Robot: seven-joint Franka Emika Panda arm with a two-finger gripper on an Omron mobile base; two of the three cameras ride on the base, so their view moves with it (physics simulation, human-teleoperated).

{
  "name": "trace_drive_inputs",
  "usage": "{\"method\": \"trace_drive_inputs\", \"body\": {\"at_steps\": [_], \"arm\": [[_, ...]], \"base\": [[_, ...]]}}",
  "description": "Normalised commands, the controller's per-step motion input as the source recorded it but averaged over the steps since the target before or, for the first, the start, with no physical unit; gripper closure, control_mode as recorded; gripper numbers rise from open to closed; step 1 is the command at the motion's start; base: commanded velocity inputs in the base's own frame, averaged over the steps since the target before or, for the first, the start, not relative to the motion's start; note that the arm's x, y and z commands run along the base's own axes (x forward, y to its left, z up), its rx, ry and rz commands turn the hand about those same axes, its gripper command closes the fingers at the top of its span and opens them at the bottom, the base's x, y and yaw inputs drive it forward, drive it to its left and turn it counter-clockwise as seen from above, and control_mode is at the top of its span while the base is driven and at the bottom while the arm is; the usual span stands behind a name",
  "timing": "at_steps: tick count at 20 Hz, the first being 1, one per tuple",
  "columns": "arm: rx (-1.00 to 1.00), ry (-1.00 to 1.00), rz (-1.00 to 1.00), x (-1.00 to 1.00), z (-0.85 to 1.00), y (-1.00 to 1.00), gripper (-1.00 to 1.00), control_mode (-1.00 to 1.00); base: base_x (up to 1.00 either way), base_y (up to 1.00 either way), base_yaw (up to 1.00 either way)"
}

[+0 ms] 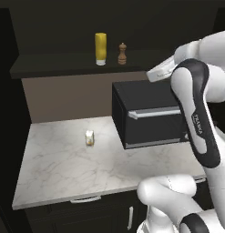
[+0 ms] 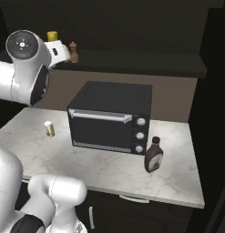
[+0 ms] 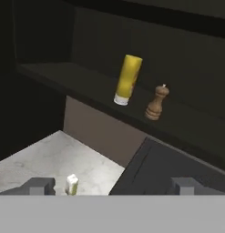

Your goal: There are various items on the counter. Only move the condiments/shakers into the cabinet.

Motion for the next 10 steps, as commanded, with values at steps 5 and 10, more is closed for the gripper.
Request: {"method": "trace_drive_inputs", "body": {"at_steps": [5,10], "arm": [[-0.16,0.09,-0.53,-0.57,-0.18,-0.40,-1.00,-1.00],[-0.04,0.21,-0.49,-0.37,-0.30,-0.63,-1.00,-1.00]], "base": [[0.00,0.00,0.00],[0.00,0.00,0.00]]}}
